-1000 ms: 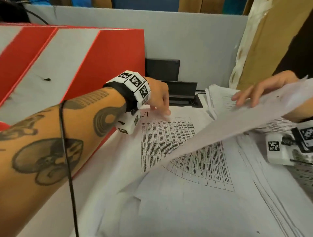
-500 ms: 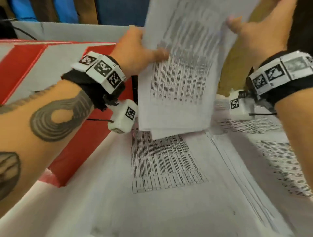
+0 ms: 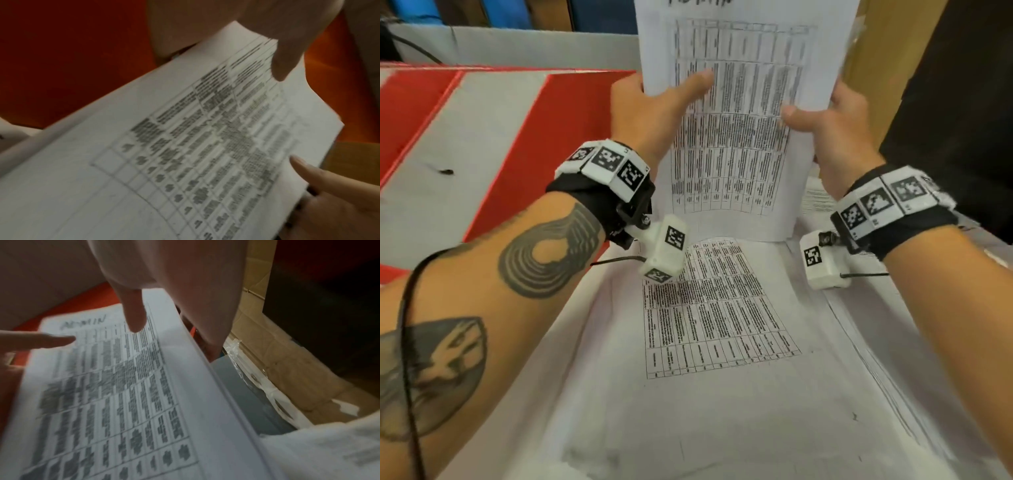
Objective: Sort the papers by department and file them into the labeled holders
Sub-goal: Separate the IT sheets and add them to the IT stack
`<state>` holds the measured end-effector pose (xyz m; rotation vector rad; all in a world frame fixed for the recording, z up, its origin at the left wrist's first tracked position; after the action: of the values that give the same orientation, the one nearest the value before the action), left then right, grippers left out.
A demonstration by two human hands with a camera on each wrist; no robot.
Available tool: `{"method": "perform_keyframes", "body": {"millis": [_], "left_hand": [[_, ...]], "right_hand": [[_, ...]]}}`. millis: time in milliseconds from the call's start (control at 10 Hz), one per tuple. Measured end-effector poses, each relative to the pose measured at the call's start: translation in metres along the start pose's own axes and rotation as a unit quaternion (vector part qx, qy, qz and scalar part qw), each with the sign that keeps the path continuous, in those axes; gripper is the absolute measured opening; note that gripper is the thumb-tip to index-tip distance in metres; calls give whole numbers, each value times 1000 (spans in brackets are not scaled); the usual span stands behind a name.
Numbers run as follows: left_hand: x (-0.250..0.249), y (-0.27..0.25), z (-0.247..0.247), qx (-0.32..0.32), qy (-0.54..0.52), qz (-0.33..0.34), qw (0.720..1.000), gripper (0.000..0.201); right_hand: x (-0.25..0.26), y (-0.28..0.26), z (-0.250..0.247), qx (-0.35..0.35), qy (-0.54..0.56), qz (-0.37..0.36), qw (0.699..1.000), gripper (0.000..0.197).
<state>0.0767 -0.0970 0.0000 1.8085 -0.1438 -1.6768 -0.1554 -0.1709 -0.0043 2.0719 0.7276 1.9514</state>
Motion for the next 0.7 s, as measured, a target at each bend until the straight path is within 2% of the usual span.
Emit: {"method": "perform_keyframes", "body": {"millis": [200, 300, 400, 500, 600, 700], "left_hand": [[-11, 10, -2, -25, 18, 31, 999, 15], [5, 6, 0, -5, 22, 0, 1000, 20], [41, -2, 2, 30, 43, -44, 998, 19], [62, -7, 1, 63, 44, -97, 992, 22], [69, -4, 9, 107, 52, -145, 982, 29], [65, -1, 17, 83, -18, -173, 981, 24]], "right_hand": [[8, 5, 3, -24, 33, -20, 999, 32], [-12, 5, 8, -14, 39, 33, 999, 36], [-38, -5, 11, -7, 28, 87, 996, 30], [-34, -8, -3, -47, 71, 108, 990, 35], [-24, -7, -39, -115, 190, 139, 965, 20], [-36, -12, -68, -151, 274, 194, 930, 33]]}}
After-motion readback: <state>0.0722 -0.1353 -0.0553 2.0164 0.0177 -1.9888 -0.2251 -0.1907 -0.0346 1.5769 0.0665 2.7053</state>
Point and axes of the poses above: each hand's wrist, its own y-axis towards the middle knuckle, its own z-axis out of the palm, x = y × z, the point moved 7 cm from there along y, towards the middle knuckle, and after that the axes turned 5 degrees about x, right-handed, at the moved point
